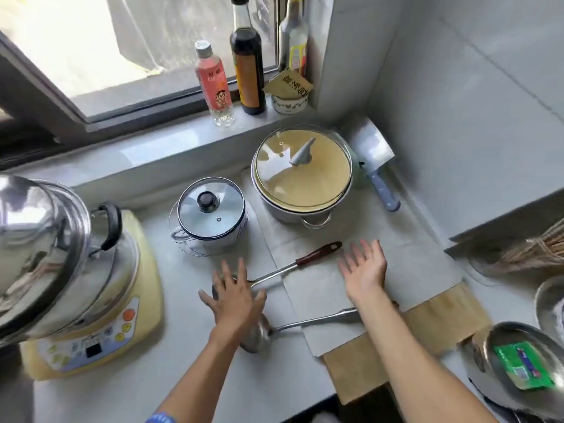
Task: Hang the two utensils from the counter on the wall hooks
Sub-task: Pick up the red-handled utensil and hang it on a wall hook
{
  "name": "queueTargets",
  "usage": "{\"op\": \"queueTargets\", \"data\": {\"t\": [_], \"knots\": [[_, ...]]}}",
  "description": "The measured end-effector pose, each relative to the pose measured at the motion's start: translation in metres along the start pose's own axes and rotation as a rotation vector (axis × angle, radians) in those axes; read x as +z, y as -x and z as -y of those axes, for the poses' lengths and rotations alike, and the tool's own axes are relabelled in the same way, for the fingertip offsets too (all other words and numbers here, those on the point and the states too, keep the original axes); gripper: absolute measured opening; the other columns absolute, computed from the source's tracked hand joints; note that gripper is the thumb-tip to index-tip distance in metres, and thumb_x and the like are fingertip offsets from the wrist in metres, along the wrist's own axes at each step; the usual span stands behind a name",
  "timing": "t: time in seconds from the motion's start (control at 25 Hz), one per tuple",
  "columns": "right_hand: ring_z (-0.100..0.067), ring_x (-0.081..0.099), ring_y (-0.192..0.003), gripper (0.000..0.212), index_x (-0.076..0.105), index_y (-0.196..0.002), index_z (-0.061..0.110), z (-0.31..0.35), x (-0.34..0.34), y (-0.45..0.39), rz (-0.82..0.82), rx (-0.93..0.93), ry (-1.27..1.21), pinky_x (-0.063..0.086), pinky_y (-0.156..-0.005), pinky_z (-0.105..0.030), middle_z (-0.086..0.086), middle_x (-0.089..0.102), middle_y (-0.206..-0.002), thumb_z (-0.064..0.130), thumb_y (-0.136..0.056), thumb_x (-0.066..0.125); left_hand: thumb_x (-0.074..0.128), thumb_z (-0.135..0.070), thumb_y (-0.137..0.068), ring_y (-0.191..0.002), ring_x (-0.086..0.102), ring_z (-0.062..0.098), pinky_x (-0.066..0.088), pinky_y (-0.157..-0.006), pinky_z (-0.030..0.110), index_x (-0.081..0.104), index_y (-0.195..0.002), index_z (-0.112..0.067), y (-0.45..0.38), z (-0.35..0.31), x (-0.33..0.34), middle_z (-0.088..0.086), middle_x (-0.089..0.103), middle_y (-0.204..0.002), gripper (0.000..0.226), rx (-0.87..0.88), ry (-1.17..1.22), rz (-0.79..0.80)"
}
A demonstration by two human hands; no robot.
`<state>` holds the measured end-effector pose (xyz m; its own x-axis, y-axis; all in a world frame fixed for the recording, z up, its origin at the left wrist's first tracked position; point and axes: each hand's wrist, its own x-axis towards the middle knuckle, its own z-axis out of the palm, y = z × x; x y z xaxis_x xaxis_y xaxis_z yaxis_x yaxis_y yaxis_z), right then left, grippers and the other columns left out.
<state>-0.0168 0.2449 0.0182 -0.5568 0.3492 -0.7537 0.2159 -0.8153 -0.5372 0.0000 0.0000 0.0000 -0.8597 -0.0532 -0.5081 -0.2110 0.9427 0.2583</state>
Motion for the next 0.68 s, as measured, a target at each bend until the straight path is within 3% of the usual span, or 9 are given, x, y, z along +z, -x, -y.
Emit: {"op": "queueTargets", "data": {"t": [0.12, 0.32, 0.48, 0.68], "knots": [[-0.024, 0.048, -0.129, 0.046, 0.054, -0.127, 0.024, -0.007, 0.014, -0.027, -0.002, 0.057, 0.011, 0.036, -0.104, -0.038, -0.007, 0.054, -0.139, 0.048, -0.089, 0.046, 0.05, -0.054, -0.088, -0.145, -0.002, 0.038, 0.011, -0.112, 0.062, 0.005, -0.15, -0.03, -0.02, 0.003, 0.006, 0.011, 0.0, -0.161, 0.081, -0.067, 0.045, 0.081], [-0.021, 0.063, -0.092, 0.012, 0.063, -0.091, 0.024, -0.031, 0.02, -0.029, 0.067, 0.198, 0.032, 0.05, -0.081, -0.038, -0.003, 0.069, -0.094, 0.032, -0.088, 0.054, 0.047, -0.056, -0.09, -0.14, 0.004, 0.042, 0.007, -0.118, 0.051, 0.011, -0.15, -0.025, -0.024, 0.02, 0.018, 0.014, 0.004, -0.16, 0.077, 0.071, 0.037, 0.046], [-0.03, 0.068, -0.094, 0.017, 0.058, -0.107, 0.022, -0.082, 0.031, -0.005, 0.21, 0.299, 0.214, 0.055, -0.079, -0.044, -0.01, 0.071, -0.101, 0.027, -0.097, 0.045, 0.045, -0.058, -0.09, -0.145, 0.001, 0.037, 0.009, -0.118, 0.053, 0.004, -0.151, -0.029, -0.017, 0.024, 0.014, 0.011, 0.002, -0.162, 0.079, 0.083, 0.011, 0.029], [-0.034, 0.069, -0.101, 0.032, 0.065, -0.115, 0.021, -0.085, 0.045, 0.037, 0.375, 0.13, 0.321, 0.057, -0.083, -0.046, -0.013, 0.074, -0.104, 0.037, -0.088, 0.056, 0.04, -0.06, -0.091, -0.149, -0.006, 0.024, 0.001, -0.117, 0.058, -0.01, -0.148, -0.037, 0.005, 0.033, -0.012, 0.002, -0.004, -0.163, 0.079, 0.18, 0.034, -0.115]]}}
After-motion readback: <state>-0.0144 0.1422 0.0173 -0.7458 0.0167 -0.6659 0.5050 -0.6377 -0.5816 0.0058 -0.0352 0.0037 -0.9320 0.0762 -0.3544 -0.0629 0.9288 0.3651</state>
